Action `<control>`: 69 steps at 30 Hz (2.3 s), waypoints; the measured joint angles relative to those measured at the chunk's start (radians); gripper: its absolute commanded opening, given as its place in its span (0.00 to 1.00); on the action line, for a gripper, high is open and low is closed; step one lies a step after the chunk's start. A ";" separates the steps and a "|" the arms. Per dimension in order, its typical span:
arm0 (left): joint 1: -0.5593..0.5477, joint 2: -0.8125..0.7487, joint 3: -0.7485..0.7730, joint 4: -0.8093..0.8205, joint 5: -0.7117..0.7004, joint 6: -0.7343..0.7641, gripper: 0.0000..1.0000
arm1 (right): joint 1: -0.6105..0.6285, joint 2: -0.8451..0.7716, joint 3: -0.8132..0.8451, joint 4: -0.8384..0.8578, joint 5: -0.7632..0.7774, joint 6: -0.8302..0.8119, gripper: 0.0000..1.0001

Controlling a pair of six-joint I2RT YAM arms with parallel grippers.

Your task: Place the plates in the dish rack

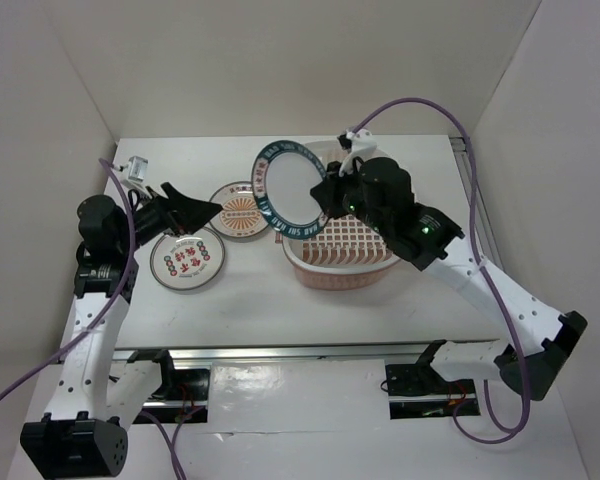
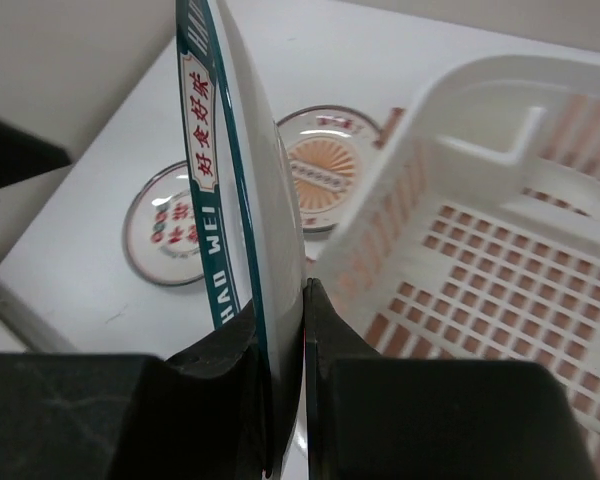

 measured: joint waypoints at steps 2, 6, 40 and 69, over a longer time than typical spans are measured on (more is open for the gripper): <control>0.000 -0.013 0.001 -0.055 -0.035 0.031 1.00 | 0.000 -0.023 0.013 -0.041 0.100 0.000 0.00; 0.000 -0.034 0.003 -0.167 -0.105 0.096 1.00 | 0.000 -0.063 0.052 -0.103 0.278 0.008 0.00; 0.000 -0.117 0.004 -0.435 -0.380 0.200 1.00 | 0.013 0.148 -0.026 -0.319 0.671 0.247 0.00; 0.000 -0.116 0.004 -0.444 -0.380 0.201 1.00 | 0.103 0.153 -0.139 -0.320 0.673 0.362 0.00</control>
